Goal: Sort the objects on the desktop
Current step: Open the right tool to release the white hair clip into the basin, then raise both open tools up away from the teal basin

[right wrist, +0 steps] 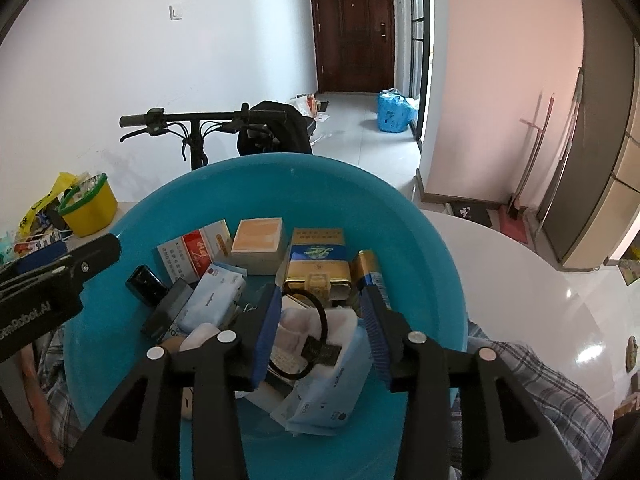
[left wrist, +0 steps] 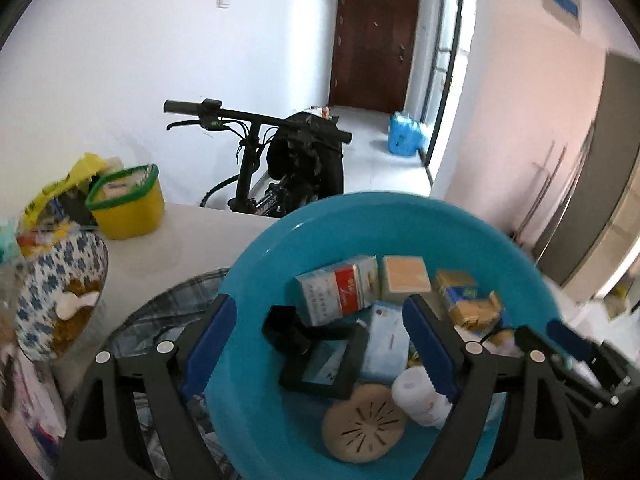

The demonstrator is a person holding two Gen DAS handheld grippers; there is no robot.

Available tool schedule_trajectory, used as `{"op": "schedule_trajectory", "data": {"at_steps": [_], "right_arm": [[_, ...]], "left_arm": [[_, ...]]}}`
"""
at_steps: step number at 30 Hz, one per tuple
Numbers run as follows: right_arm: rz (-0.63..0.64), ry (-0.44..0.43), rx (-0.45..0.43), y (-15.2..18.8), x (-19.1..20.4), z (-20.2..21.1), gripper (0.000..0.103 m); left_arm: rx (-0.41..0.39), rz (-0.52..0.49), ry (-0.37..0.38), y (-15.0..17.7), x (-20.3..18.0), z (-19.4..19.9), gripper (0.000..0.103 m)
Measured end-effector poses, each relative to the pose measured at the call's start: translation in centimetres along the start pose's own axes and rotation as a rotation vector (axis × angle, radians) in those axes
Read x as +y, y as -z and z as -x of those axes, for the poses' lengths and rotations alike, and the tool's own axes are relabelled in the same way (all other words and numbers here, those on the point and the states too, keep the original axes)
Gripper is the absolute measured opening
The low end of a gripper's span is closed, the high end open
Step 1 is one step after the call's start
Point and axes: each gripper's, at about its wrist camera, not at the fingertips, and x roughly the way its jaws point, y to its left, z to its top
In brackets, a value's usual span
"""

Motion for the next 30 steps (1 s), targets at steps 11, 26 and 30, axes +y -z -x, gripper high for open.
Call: {"op": "schedule_trajectory", "data": {"at_steps": [11,26,30], "right_arm": [[-0.014,0.033,-0.038,-0.5,-0.3,0.7,0.072],[-0.011,0.155,-0.106,-1.5,-1.0,2.9,0.096],[0.005,0.157,-0.180,-2.0,-0.6,5.6,0.096]], "left_arm": [[-0.122,-0.143,-0.014,-0.7,-0.5,1.6,0.087],[-0.298,-0.112,-0.010,-0.9,-0.1,6.4,0.103],[-0.317,-0.119,0.023,-0.8,-0.4,8.1,0.103]]}}
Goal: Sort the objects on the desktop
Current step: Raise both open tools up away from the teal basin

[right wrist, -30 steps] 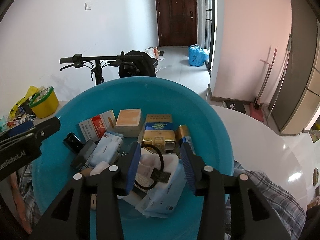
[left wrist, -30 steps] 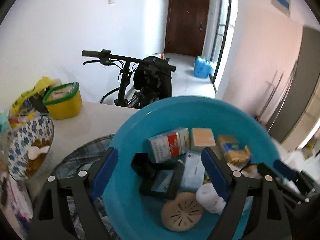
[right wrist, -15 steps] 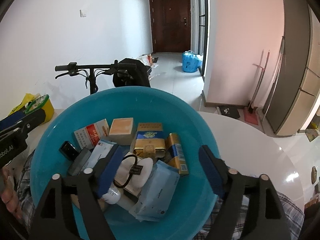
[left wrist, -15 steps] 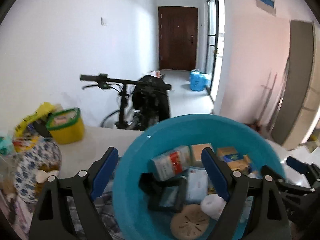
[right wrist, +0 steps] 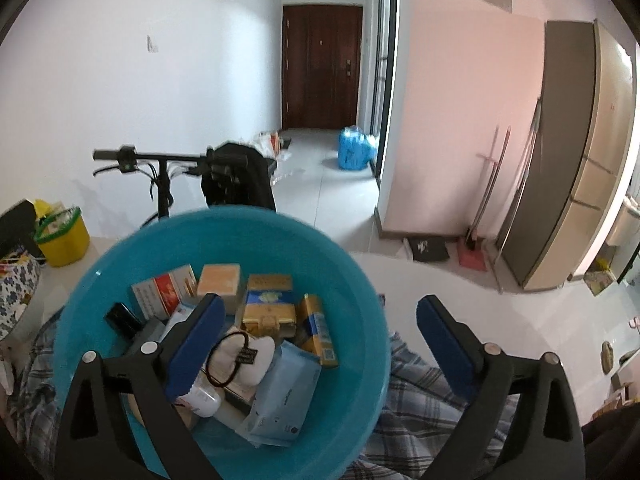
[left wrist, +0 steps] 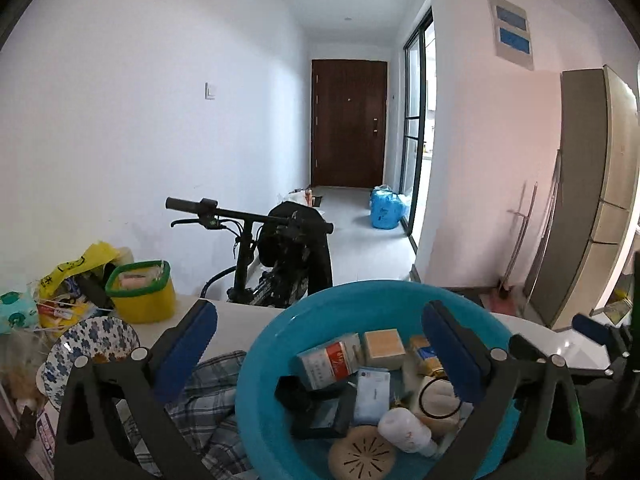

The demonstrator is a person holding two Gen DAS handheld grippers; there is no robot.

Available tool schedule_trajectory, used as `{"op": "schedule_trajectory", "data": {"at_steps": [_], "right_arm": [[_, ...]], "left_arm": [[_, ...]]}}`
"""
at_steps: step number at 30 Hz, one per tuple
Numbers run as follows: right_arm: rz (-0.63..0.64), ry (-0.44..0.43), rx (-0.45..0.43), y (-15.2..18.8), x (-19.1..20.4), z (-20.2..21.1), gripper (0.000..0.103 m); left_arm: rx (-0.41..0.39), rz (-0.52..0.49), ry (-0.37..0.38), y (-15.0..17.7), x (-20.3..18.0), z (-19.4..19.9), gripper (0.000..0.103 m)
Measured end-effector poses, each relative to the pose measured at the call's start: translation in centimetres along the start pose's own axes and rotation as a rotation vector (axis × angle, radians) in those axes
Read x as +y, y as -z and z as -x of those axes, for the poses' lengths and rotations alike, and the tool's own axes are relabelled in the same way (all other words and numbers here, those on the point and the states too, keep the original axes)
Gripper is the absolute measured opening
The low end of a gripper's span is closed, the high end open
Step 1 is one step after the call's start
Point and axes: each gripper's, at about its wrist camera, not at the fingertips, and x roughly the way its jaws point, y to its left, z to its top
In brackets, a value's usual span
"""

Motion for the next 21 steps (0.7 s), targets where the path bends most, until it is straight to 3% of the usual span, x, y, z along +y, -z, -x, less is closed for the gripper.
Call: {"op": "schedule_trajectory", "data": {"at_steps": [4,8,12,15,21], "right_arm": [[0.030,0.025,-0.095,-0.7,0.3,3.0,0.101],[0.080,0.086,-0.191,-1.3,1.0,5.9,0.101],[0.046,0.032,-0.261,-1.8,0.6,8.9,0.102],[0.027,0.038,-0.315,-1.9,0.4,11.2,0.102],[-0.004,-0.064,-0.423,-1.8,-0.2,16.0,0.102]], "left_arm": [[-0.040,0.000,-0.074,-0.3,-0.3,1.7,0.103],[-0.071,0.003,-0.022,-0.7,-0.4,3.5,0.103],[-0.094,0.014,0.037,-1.4,-0.3,5.4,0.103],[-0.136,0.016,0.055,-1.8,-0.1,7.2,0.103],[-0.254,-0.009,0.004,-2.2,-0.2,12.3,0.103]]}}
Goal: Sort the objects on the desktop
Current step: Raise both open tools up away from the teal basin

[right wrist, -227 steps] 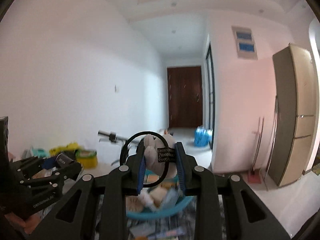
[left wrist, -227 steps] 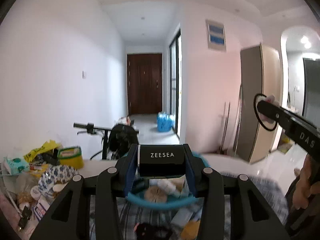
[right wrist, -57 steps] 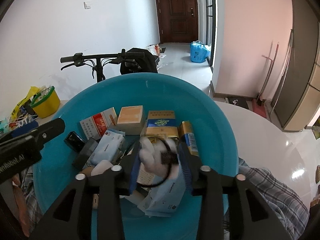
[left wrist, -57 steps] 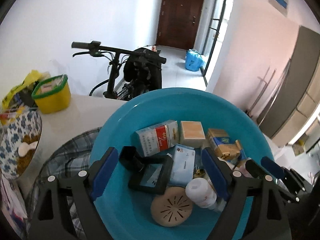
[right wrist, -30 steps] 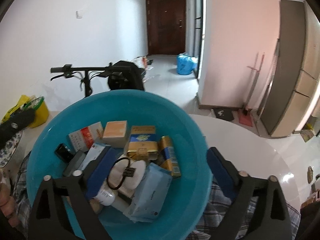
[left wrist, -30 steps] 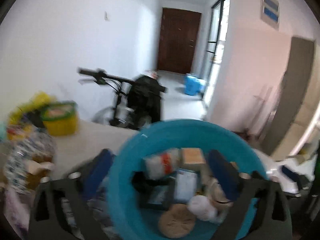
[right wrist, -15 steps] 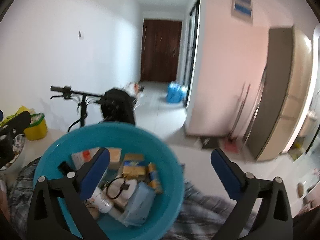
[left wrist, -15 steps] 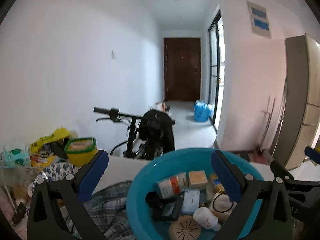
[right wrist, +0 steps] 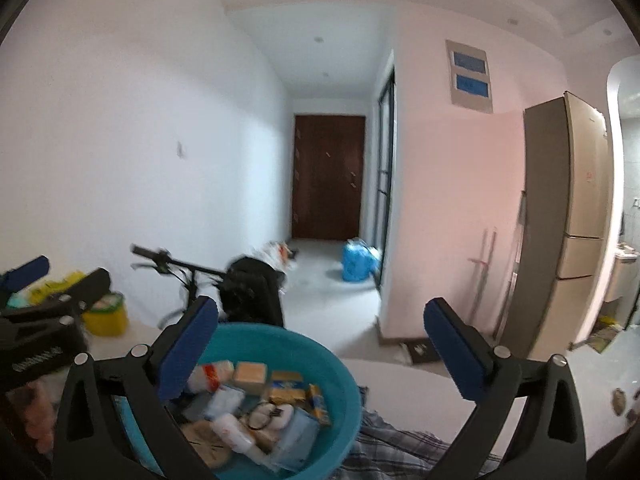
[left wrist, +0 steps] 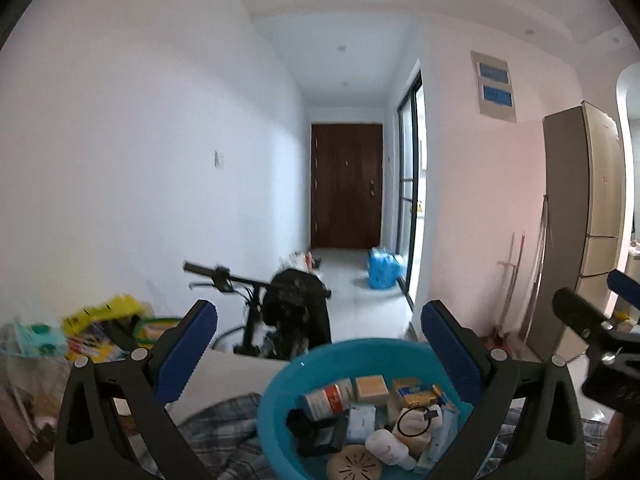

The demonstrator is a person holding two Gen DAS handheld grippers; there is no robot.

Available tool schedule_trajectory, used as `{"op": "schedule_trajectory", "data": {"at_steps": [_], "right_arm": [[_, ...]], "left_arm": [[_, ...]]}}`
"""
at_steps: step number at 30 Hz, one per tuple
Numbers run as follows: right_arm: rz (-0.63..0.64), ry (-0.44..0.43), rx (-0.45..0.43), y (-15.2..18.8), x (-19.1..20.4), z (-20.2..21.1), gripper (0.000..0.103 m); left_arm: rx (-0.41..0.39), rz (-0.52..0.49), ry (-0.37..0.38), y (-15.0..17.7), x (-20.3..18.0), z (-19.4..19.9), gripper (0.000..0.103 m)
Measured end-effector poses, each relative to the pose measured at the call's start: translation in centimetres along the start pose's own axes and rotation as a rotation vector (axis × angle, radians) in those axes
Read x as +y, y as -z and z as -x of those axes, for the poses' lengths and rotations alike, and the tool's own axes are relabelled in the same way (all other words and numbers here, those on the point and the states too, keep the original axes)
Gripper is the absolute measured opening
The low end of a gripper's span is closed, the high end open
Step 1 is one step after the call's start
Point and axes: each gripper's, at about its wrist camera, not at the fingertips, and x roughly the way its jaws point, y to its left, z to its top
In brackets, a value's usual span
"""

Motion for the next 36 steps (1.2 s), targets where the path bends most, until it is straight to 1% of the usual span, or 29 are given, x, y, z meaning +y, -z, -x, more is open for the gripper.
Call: {"op": "schedule_trajectory", "data": {"at_steps": [2,4,8,10,13,15,18,20,22,25,29,32,34,36], "right_arm": [[-0.021,-0.038,-0.028,-0.4,-0.1,1.5,0.102],[-0.042,-0.071,-0.047,-0.8,-0.3,3.0,0.103],[-0.081,-0.124,-0.070,-1.3,-0.6,5.2,0.103],[-0.082,-0.135,-0.098,-1.5,-0.6,6.4,0.103],[-0.072,-0.112,-0.143,-1.7,-0.7,8.0,0.103],[-0.067,-0.101,-0.171,-1.7,-0.7,9.0,0.103],[-0.069,-0.109,-0.198,-1.8,-0.6,10.4,0.103],[-0.062,-0.123,-0.221,-1.9,-0.4,11.3,0.103],[-0.044,-0.125,-0.232,-1.8,-0.2,11.9,0.103],[-0.028,-0.128,-0.245,-1.7,-0.1,12.5,0.103],[-0.040,-0.140,-0.250,-1.8,-0.6,13.0,0.103],[-0.059,-0.150,-0.262,-1.8,-1.1,13.6,0.103],[-0.071,-0.150,-0.262,-1.9,-1.3,13.9,0.103],[-0.072,-0.159,-0.262,-1.7,-1.3,14.2,0.103]], "left_arm": [[-0.004,-0.028,0.020,-0.4,-0.3,1.3,0.103],[0.019,-0.061,0.058,-0.6,-0.7,2.3,0.103],[0.014,0.003,0.103,-1.3,-0.4,4.6,0.103],[-0.017,-0.011,0.128,-1.7,-0.5,6.3,0.103],[-0.060,-0.037,0.155,-2.1,-0.7,8.4,0.103],[-0.104,-0.033,0.159,-2.3,-0.5,9.9,0.103],[-0.142,-0.020,0.150,-2.5,-0.1,11.5,0.103],[-0.165,0.009,0.150,-2.6,0.4,12.5,0.103],[-0.191,0.063,0.163,-2.7,1.1,13.3,0.103],[-0.194,0.103,0.174,-2.7,1.5,13.9,0.103],[-0.190,0.095,0.215,-2.7,1.0,14.6,0.103],[-0.214,0.084,0.241,-2.3,0.1,15.3,0.103],[-0.261,0.113,0.225,-2.2,0.2,16.2,0.103],[-0.290,0.128,0.204,-2.1,0.6,17.0,0.103]]}}
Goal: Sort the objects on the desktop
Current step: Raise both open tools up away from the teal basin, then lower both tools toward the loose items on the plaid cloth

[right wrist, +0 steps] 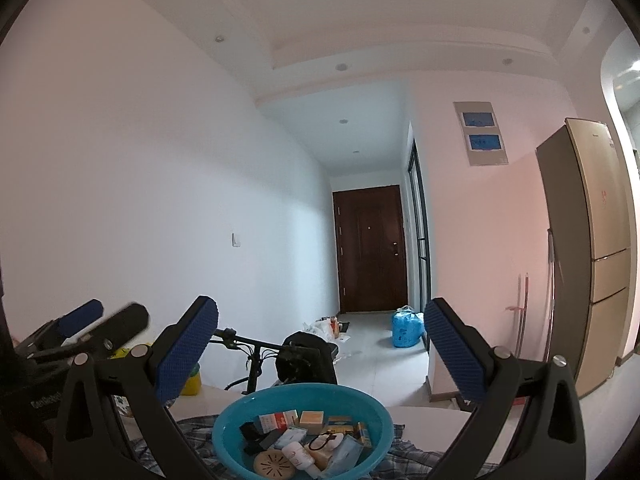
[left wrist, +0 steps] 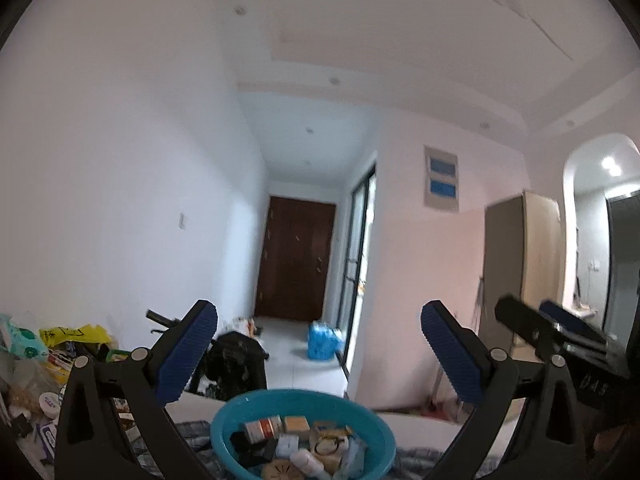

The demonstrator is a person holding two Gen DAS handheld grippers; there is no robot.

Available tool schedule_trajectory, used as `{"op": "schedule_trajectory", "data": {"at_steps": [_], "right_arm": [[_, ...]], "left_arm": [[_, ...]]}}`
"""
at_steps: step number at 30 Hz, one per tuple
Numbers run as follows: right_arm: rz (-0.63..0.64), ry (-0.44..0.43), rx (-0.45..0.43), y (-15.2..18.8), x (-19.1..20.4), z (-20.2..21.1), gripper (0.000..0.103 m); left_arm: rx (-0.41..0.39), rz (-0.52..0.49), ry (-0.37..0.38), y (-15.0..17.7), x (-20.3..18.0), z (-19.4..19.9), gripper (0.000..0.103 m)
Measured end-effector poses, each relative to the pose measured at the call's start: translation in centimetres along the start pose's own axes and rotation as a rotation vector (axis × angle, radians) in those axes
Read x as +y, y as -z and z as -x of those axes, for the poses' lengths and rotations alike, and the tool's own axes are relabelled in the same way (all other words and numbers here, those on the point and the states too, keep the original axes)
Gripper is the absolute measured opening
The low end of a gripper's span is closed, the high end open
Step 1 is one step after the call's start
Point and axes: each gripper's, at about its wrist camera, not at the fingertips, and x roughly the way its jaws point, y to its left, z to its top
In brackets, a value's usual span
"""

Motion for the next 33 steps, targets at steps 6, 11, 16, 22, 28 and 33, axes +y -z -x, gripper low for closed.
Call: {"op": "schedule_trajectory", "data": {"at_steps": [6,11,16,22,28,33], "right_arm": [[0.044,0.036,0.061,0.2,0.1,0.4,0.103],[0.047,0.048,0.069,0.6,0.0,1.8,0.103],[0.038,0.045,0.087,1.6,-0.1,2.8,0.103],[0.001,0.040,0.124,2.9,-0.7,3.0,0.103],[-0.035,0.005,0.148,4.5,-0.5,3.4,0.103],[-0.031,0.021,0.195,5.9,-0.5,3.3,0.103]], "left_arm": [[0.039,-0.027,0.018,-0.4,0.3,0.8,0.103],[0.116,-0.101,0.019,0.3,-0.3,0.5,0.103],[0.149,-0.075,0.027,1.0,0.1,1.2,0.103],[0.157,-0.107,-0.036,2.3,-0.4,1.1,0.103],[0.186,-0.123,-0.033,3.3,-0.6,1.3,0.103],[0.229,-0.111,-0.005,4.4,-0.5,1.3,0.103]]}}
